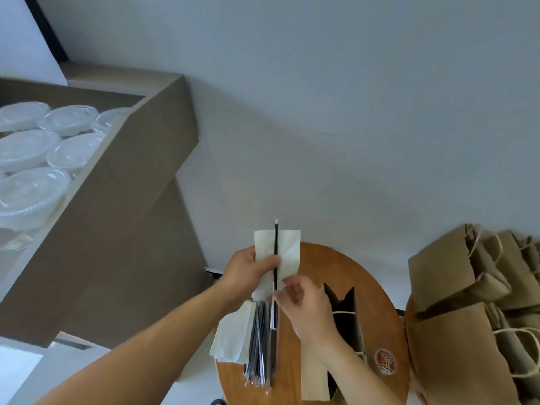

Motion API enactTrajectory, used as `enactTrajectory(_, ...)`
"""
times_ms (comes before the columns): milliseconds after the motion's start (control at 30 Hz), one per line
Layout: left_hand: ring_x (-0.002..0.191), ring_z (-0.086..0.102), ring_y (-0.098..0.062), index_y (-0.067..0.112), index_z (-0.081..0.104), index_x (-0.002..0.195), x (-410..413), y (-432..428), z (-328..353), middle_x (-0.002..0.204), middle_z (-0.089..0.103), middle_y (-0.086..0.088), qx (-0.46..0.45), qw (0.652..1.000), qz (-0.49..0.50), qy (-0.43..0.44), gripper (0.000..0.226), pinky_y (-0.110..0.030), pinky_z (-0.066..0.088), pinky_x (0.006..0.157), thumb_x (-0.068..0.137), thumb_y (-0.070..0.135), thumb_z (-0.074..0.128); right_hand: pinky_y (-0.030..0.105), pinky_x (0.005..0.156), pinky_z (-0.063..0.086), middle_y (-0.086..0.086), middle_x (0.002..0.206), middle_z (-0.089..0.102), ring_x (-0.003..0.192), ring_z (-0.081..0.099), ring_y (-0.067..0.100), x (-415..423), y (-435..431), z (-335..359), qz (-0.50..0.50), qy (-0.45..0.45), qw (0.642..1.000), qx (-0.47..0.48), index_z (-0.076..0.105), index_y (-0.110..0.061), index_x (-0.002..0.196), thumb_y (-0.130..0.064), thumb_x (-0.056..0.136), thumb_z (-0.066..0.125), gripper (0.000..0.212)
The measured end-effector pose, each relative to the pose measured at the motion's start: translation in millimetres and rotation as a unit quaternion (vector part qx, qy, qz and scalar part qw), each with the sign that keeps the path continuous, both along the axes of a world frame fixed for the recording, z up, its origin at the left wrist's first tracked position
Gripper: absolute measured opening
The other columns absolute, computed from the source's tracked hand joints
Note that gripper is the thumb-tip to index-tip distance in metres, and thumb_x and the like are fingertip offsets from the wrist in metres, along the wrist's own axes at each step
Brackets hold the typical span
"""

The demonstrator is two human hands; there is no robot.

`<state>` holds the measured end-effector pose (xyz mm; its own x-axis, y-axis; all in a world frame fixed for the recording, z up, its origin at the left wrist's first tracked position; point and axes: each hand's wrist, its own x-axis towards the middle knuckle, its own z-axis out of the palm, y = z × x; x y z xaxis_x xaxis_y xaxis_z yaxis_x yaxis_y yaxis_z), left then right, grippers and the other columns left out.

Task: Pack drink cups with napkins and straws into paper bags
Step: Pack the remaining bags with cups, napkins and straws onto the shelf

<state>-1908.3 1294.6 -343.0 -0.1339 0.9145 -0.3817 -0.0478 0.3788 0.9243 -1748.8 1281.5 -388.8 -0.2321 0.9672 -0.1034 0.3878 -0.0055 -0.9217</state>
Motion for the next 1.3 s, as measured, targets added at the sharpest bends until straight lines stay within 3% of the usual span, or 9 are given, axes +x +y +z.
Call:
enactTrajectory(100, 0.089, 0.073, -0.033, 0.006, 0.068, 0.111, 9, 4, 25, 0.099, 0.074, -0.015, 0.028, 0.998, -0.042, -0.046, 0.022, -0.043, 0.059, 0.071, 0.094, 0.02, 0.065, 0.017, 0.082, 0.05, -0.022, 0.117, 0.058, 0.106, 0.057, -0.002, 21, 10, 27, -0.057, 0.03, 0.997, 0.05, 0.053, -0.036, 0.123, -0.059, 0.072, 0.075, 0.059)
enactTrajectory(233, 0.094, 0.072, -0.032, 0.003, 0.068, 0.11, 35, 8, 54, 0.102, 0.074, -0.016, 0.071, 0.989, -0.123, -0.049, 0.022, -0.04, 0.059, 0.078, 0.094, 0.018, 0.065, 0.041, 0.082, 0.06, -0.006, 0.104, 0.073, 0.097, 0.069, 0.014, 49, 22, 54, -0.014, 0.093, 0.996, 0.009, 0.064, -0.026, 0.11, -0.032, 0.08, 0.081, 0.034)
enactTrajectory(333, 0.088, 0.072, -0.025, 0.001, 0.067, 0.108, 54, 12, 64, 0.1, 0.074, -0.016, 0.094, 0.983, -0.158, -0.029, 0.021, -0.034, 0.06, 0.075, 0.093, 0.015, 0.066, 0.028, 0.07, 0.059, -0.012, 0.089, 0.074, 0.082, 0.071, 0.007, 67, 24, 62, -0.008, 0.049, 0.997, 0.056, 0.069, -0.03, 0.09, -0.029, 0.086, 0.076, 0.009)
enactTrajectory(767, 0.09, 0.073, -0.022, 0.013, 0.073, 0.102, 93, 29, 52, 0.096, 0.076, -0.004, 0.106, 0.976, -0.189, -0.01, 0.016, -0.03, 0.059, 0.074, 0.093, 0.025, 0.068, 0.012, 0.059, 0.05, -0.022, 0.081, 0.069, 0.078, 0.066, -0.002, 105, 31, 57, -0.041, 0.005, 0.994, 0.102, 0.063, -0.038, 0.086, -0.032, 0.09, 0.07, 0.01)
enactTrajectory(900, 0.093, 0.068, -0.011, 0.027, 0.061, 0.121, 82, 33, 33, 0.105, 0.069, 0.009, 0.123, 0.97, -0.169, 0.121, 0.026, -0.026, 0.059, 0.072, 0.096, 0.027, 0.062, 0.005, 0.056, 0.045, -0.022, 0.077, 0.065, 0.076, 0.064, -0.004, 117, 51, 54, -0.113, -0.022, 0.986, 0.124, 0.059, -0.036, 0.086, -0.03, 0.091, 0.07, 0.013)
enactTrajectory(1000, 0.095, 0.062, -0.009, 0.025, 0.061, 0.116, 63, 19, -1, 0.11, 0.062, 0.008, 0.011, 0.931, -0.23, 0.285, 0.025, -0.025, 0.056, 0.076, 0.091, 0.021, 0.063, 0.001, 0.053, 0.042, -0.015, 0.093, 0.064, 0.079, 0.058, -0.004, 123, 71, 36, -0.165, -0.048, 0.98, 0.103, 0.06, -0.025, 0.102, -0.031, 0.094, 0.064, 0.011)
enactTrajectory(1067, 0.08, 0.063, -0.012, 0.016, 0.065, 0.096, 57, 2, -29, 0.107, 0.067, -0.003, -0.092, 0.86, -0.403, 0.299, 0.011, -0.023, 0.051, 0.066, 0.086, 0.017, 0.061, 0.003, 0.051, 0.043, -0.008, 0.105, 0.063, 0.078, 0.056, -0.004, 118, 77, 15, -0.149, -0.079, 0.983, 0.076, 0.059, -0.02, 0.114, -0.035, 0.095, 0.062, 0.024)
enactTrajectory(1133, 0.077, 0.067, -0.012, 0.008, 0.07, 0.097, 65, -16, -49, 0.108, 0.072, -0.01, -0.153, 0.804, -0.514, 0.258, 0.021, -0.022, 0.054, 0.066, 0.086, 0.021, 0.058, 0.007, 0.05, 0.043, -0.004, 0.113, 0.066, 0.08, 0.058, 0.001, 108, 79, -6, -0.118, -0.116, 0.985, 0.048, 0.059, -0.019, 0.119, -0.039, 0.096, 0.059, 0.031)
enactTrajectory(1300, 0.105, 0.065, -0.015, 0.022, 0.071, 0.116, 115, -44, -70, 0.116, 0.068, 0.002, -0.249, 0.849, -0.455, 0.104, 0.043, -0.02, 0.053, 0.079, 0.081, 0.045, 0.063, 0.004, 0.042, 0.038, 0.001, 0.119, 0.066, 0.071, 0.051, -0.001, 94, 79, -35, -0.071, -0.188, 0.979, 0.014, 0.057, -0.018, 0.126, -0.041, 0.096, 0.059, 0.038)
